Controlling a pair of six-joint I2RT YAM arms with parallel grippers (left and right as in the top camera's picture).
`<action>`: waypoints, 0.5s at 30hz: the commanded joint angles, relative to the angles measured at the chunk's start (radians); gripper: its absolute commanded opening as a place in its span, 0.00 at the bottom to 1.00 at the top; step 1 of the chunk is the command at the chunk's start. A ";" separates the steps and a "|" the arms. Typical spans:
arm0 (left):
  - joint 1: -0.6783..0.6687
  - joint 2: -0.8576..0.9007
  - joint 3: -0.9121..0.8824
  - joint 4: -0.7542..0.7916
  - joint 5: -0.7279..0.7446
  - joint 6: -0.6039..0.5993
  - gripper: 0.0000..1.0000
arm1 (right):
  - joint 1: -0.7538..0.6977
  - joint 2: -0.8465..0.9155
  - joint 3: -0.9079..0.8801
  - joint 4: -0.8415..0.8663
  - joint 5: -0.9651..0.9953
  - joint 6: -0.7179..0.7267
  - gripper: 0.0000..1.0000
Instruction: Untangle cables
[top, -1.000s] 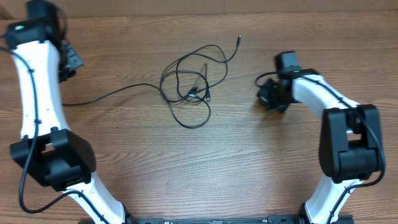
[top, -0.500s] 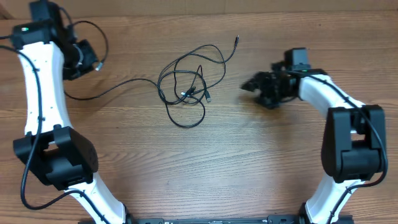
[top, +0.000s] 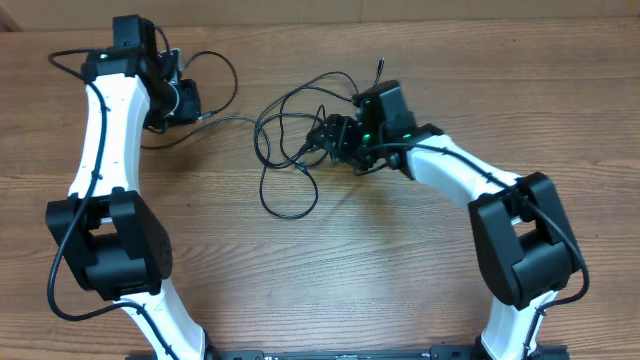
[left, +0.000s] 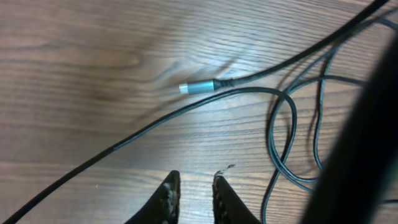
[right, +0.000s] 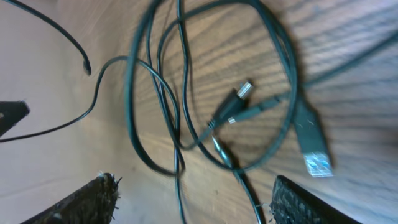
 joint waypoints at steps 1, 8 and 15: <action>-0.029 -0.021 -0.024 0.013 0.011 0.061 0.24 | 0.045 -0.023 -0.002 0.022 0.200 0.045 0.78; -0.078 -0.020 -0.069 0.067 0.011 0.060 0.30 | 0.106 0.016 -0.002 0.069 0.336 0.044 0.59; -0.122 -0.020 -0.182 0.219 0.011 0.061 0.50 | 0.104 0.025 -0.002 0.049 0.345 0.043 0.06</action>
